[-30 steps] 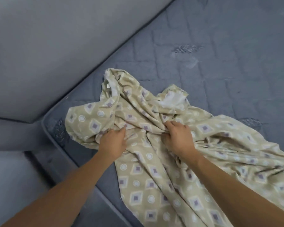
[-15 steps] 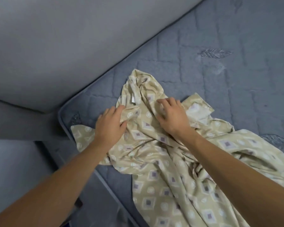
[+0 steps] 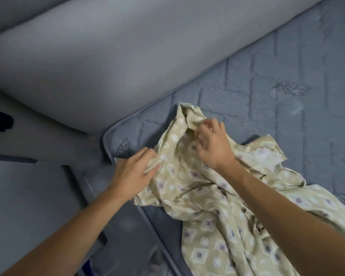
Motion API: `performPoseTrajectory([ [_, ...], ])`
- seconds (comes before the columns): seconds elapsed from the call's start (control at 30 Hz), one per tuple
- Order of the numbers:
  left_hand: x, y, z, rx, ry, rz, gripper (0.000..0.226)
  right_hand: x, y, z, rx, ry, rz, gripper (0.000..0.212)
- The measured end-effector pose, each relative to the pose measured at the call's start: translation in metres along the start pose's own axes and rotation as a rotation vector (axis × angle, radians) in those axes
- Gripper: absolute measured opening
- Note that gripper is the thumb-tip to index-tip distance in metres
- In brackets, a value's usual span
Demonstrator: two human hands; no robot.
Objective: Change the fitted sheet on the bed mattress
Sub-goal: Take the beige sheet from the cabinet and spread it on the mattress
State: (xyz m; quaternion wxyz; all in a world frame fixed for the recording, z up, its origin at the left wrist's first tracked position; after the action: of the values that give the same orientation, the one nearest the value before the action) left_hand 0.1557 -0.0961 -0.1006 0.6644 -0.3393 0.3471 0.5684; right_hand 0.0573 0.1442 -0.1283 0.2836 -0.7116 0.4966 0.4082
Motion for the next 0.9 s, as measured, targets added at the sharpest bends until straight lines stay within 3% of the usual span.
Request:
performPoseTrajectory([
  [0.1,0.007,-0.013,0.004,0.096,0.064,-0.093,0.034,-0.003,0.031,-0.052,-0.258,0.078,0.001,0.031],
  [0.17,0.015,-0.024,0.000,0.112,0.083,-0.125,0.042,0.016,0.045,-0.074,-0.334,0.108,-0.202,0.041],
  [0.27,0.022,-0.045,-0.007,0.146,0.119,-0.103,0.044,0.057,0.035,-0.081,-0.326,-0.066,-0.624,0.055],
  [0.33,0.022,-0.056,-0.012,0.143,0.130,-0.068,0.041,0.073,0.021,-0.076,-0.307,-0.189,-0.794,0.042],
  [0.37,0.021,-0.060,-0.013,0.128,0.138,-0.052,0.038,0.075,0.016,-0.076,-0.309,-0.206,-0.803,0.030],
  [0.47,0.014,-0.070,-0.013,0.088,0.169,0.000,0.029,0.072,0.010,-0.076,-0.266,-0.149,-0.705,0.010],
  [0.63,-0.004,-0.079,-0.009,-0.002,0.135,0.059,0.014,0.035,0.029,-0.063,-0.033,-0.048,-0.379,0.013],
  [0.9,-0.032,-0.065,0.018,0.037,0.153,0.230,0.020,0.002,0.042,-0.057,0.178,-0.103,-0.136,0.019],
])
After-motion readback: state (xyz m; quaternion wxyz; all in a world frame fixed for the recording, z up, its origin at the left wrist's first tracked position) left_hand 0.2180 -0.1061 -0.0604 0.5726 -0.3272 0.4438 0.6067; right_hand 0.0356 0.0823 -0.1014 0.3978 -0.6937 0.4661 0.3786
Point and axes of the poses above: each hand's wrist, its own y-axis towards the middle knuckle, its own x-axis out of the palm, z = x × y, the point moved 6 cm from there along y, towards the middle knuckle, and after that the axes turned 3 degrees about -x, right-handed, at the moved point
